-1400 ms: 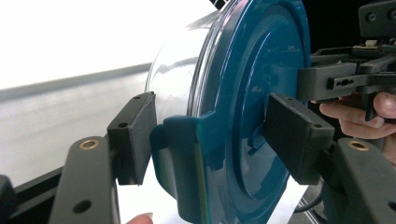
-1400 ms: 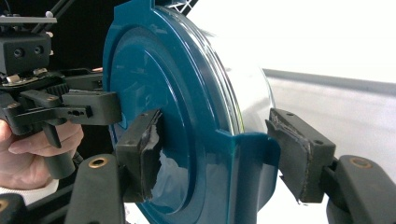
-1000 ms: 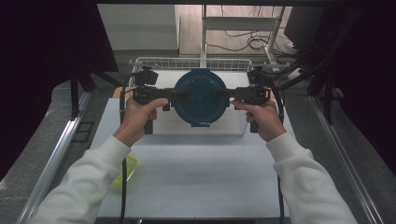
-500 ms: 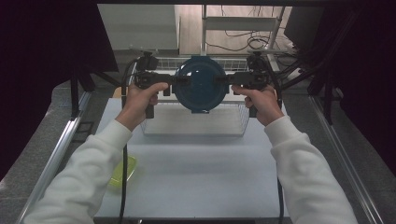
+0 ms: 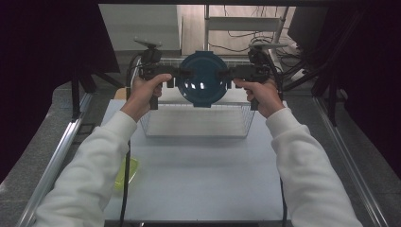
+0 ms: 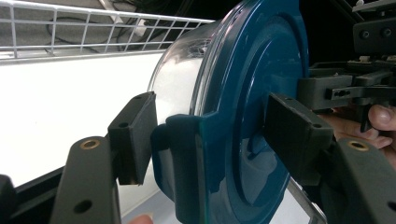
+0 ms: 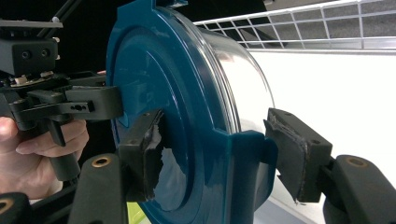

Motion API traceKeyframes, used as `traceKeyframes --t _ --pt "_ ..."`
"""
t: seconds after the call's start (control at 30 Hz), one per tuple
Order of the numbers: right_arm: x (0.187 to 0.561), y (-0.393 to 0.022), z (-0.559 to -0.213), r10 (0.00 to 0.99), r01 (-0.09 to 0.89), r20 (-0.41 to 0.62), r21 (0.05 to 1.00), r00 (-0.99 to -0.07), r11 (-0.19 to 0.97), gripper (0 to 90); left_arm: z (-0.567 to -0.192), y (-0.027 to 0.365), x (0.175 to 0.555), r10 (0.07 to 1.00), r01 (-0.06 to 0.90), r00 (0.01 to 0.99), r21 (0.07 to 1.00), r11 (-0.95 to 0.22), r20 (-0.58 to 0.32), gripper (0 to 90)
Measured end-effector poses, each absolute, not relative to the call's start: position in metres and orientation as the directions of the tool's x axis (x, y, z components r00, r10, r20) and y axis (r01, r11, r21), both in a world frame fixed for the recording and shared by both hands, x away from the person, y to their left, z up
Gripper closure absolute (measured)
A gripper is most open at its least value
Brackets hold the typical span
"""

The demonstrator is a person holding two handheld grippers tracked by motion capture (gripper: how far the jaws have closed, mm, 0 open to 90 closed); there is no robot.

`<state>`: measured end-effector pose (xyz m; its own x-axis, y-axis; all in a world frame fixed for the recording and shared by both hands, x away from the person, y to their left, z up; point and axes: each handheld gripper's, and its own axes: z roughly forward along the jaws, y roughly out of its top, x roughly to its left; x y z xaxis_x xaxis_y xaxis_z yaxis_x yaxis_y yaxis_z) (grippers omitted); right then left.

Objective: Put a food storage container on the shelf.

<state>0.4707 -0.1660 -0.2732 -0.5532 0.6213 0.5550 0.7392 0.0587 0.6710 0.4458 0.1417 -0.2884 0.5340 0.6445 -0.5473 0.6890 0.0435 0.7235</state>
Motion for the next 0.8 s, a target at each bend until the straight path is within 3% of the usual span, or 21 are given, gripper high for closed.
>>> traceKeyframes --t 0.47,0.8 --pt "0.498 -0.159 -0.291 0.618 0.787 0.605 0.615 -0.501 0.036 37.3 -0.305 0.151 0.475 0.63 0.739 0.469 0.665 0.103 -0.619 36.6" --pt "0.517 -0.155 -0.298 0.634 0.844 0.656 0.537 -0.41 -0.01 35.0 -0.318 0.153 0.497 0.603 0.793 0.378 0.582 0.182 -0.703 36.9"
